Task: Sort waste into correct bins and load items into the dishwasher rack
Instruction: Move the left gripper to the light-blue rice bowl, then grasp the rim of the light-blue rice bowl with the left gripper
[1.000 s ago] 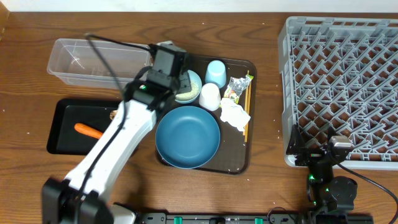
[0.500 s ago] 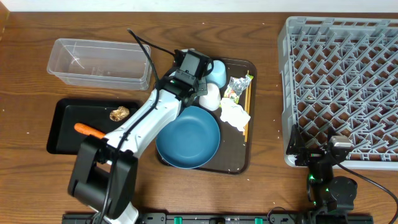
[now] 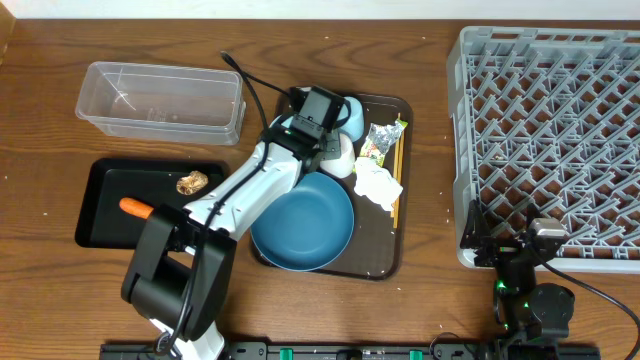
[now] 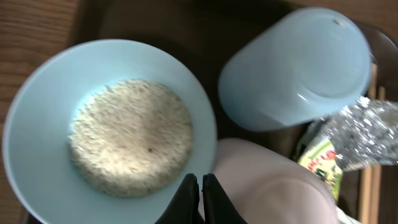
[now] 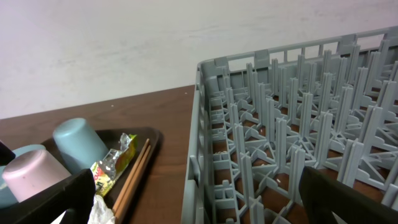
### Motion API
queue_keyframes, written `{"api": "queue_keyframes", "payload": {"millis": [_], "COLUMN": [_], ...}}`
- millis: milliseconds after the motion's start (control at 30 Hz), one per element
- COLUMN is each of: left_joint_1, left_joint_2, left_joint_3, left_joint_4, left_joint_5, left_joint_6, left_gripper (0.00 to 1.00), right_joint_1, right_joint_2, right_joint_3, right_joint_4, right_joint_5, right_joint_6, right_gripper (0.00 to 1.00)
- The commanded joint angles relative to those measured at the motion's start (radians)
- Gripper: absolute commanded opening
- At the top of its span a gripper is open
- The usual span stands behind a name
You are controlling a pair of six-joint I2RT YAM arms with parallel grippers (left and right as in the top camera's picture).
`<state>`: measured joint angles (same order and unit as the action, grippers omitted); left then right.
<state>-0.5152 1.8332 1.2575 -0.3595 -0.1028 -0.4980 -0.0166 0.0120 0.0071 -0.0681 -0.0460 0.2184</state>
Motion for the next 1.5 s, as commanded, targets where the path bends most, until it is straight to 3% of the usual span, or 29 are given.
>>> {"api": "queue_keyframes", "payload": {"millis": [0, 433, 667, 700, 833, 1033, 1467], "left_joint_1": [-0.016, -0.066, -0.070, -0.069, -0.059, -0.031, -0.011], "left_joint_2": [0.008, 0.028, 0.006, -0.001, -0.023, -0.023, 0.043], "left_joint_3": [0.010, 0.008, 0.008, 0.008, 0.008, 0.008, 0.008], "left_joint_4": [-0.001, 0.006, 0.003, 0.003, 0.002, -0.013, -0.014], "left_joint_5": [0.010, 0.024, 0.023, 0.018, -0.086, -0.086, -0.067], "left_joint_6": [-0.011, -0.006, 0.087, 0.101, 0.133, 0.191, 0.199], "left_gripper": [0.06, 0.06, 0.07, 0.08, 0.48, 0.50, 0.53], "right_joint_1": [-0.016, -0.016, -0.016, -0.016, -0.016, -0.016, -0.016], "right_joint_2": [-0.006, -0.006, -0.006, -0.006, -0.006, -0.006, -0.006], "right_joint_3": [-0.002, -0.002, -0.002, -0.002, -0.002, -0.002, -0.002], "right_joint_4": [-0.003, -0.003, -0.003, -0.003, -0.003, -0.003, -0.003], "right_joint_5": [-0.003, -0.003, -0.003, -0.003, -0.003, -0.003, -0.003], "right_joint_6": [-0.010, -0.010, -0.010, -0.010, -0.010, -0.010, -0.010], "right_gripper": [0.99, 0.99, 0.99, 0.99, 0.99, 0.99, 0.99]}}
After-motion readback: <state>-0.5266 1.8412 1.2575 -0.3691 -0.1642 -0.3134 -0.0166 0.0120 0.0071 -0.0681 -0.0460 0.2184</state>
